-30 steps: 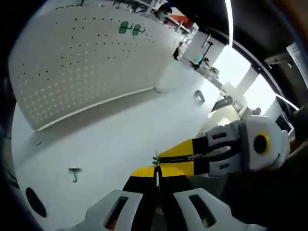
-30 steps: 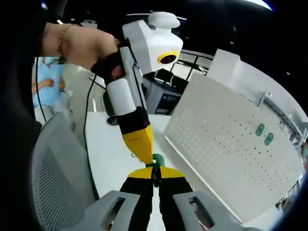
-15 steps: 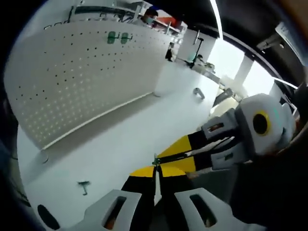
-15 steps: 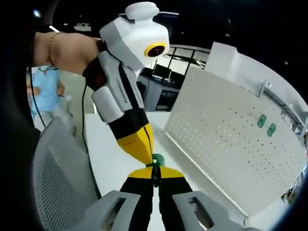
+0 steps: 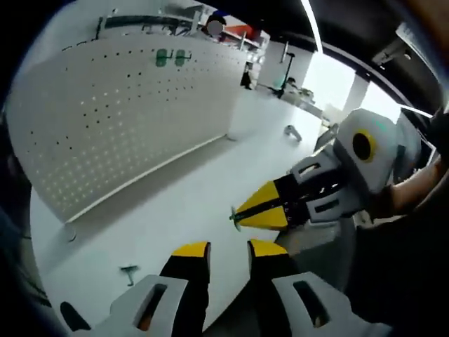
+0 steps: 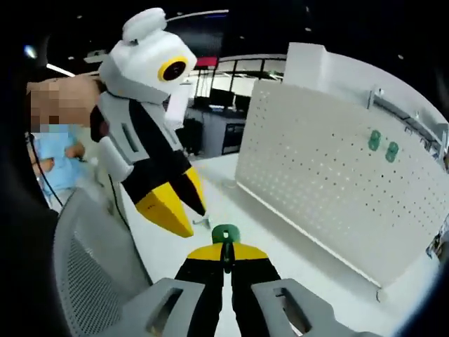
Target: Insert the hook assembly into the mounting plate slot until the hook locks in place.
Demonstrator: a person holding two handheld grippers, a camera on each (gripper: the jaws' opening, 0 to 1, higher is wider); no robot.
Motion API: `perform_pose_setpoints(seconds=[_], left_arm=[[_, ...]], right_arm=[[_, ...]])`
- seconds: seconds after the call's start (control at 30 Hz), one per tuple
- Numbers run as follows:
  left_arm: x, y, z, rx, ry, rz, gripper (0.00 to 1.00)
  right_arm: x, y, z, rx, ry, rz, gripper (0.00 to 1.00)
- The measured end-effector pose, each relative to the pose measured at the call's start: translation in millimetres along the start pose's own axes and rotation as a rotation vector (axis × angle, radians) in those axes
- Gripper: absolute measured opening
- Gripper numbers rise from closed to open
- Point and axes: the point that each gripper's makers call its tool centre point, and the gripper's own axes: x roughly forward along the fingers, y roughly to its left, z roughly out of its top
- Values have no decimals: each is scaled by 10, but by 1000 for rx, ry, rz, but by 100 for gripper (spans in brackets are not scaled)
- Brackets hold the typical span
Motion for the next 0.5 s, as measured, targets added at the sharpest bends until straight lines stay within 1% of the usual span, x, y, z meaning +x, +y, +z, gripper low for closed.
perform_pose_setpoints(seconds=[0.1,0.13,0.17,0.2,0.23,0.27,0.3,0.33,0.4,0.43,0.47,0.5], left_arm=[[10,2,-13,0,2,5,24],[11,3,-7,-1,-4,7,24],[10,5,-4,-2,-7,8,25],[9,10,1,-2,-11,12,28],[10,39,25,4,-28,31,31],[10,56,39,6,-38,43,37],[12,59,45,3,-45,46,40],[13,62,49,-3,-50,47,41],[15,50,55,-7,-59,37,40],[15,40,68,-3,-69,33,41],[14,35,84,1,-82,33,42],[12,32,95,3,-91,36,44]], right_arm=[[-19,-130,-19,26,5,-29,0],[-29,-173,-12,64,-4,-37,0],[-35,-199,-9,79,-6,-40,0],[-45,-243,-6,95,-9,-47,0],[-52,-270,-2,103,-12,-53,0],[-65,-300,2,118,-15,-60,0],[-73,-320,6,135,-19,-64,0],[-83,-341,18,154,-26,-66,0],[-91,-369,28,194,-36,-69,0],[-97,-387,52,242,-54,-70,0],[-100,-398,60,262,-61,-68,0],[-107,-428,60,246,-55,-76,0]])
